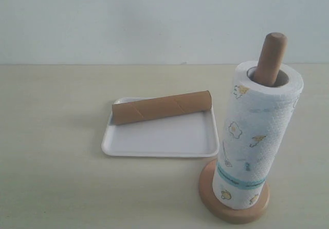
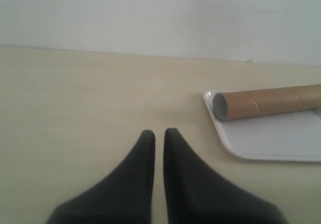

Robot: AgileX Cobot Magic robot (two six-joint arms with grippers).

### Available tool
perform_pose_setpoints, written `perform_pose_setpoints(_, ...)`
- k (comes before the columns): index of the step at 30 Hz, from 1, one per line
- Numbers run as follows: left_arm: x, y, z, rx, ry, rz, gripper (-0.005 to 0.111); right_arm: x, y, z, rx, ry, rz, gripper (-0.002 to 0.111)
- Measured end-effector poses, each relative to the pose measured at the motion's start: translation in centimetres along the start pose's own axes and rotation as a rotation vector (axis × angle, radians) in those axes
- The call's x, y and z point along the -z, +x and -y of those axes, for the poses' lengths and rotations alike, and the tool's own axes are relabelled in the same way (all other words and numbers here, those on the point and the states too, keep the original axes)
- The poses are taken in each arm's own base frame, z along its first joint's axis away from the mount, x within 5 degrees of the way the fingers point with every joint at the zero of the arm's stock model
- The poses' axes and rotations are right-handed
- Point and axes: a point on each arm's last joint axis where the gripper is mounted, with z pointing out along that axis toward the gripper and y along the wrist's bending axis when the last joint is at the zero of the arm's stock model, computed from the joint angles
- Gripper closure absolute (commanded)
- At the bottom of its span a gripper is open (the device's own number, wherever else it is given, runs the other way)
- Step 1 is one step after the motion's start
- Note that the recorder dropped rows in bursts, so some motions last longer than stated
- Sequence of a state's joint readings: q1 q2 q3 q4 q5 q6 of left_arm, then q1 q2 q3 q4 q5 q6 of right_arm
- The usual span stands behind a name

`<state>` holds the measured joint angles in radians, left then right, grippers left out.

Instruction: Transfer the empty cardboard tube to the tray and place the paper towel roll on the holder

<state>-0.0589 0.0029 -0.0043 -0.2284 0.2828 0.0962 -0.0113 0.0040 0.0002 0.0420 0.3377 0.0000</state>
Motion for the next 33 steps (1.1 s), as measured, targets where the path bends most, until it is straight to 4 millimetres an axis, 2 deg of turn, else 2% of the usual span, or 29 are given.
perform_pose_setpoints(5, -0.01, 0.15, -0.02, -0.002, -0.002, -0.013, 0.101, 0.00, 0.00, 0.00, 0.000, 0.000, 0.000, 0.108)
perform_pose_setpoints(9, -0.01, 0.15, -0.03, 0.065, -0.004, -0.013, 0.101, 0.00, 0.00, 0.00, 0.000, 0.000, 0.000, 0.108)
perform_pose_setpoints(15, -0.01, 0.16, -0.24, 0.004, -0.026, -0.015, 0.101, 0.00, 0.00, 0.00, 0.000, 0.000, 0.000, 0.108)
perform_pose_setpoints(33, -0.01, 0.16, -0.25, -0.001, -0.028, -0.015, 0.101, 0.00, 0.00, 0.00, 0.000, 0.000, 0.000, 0.108)
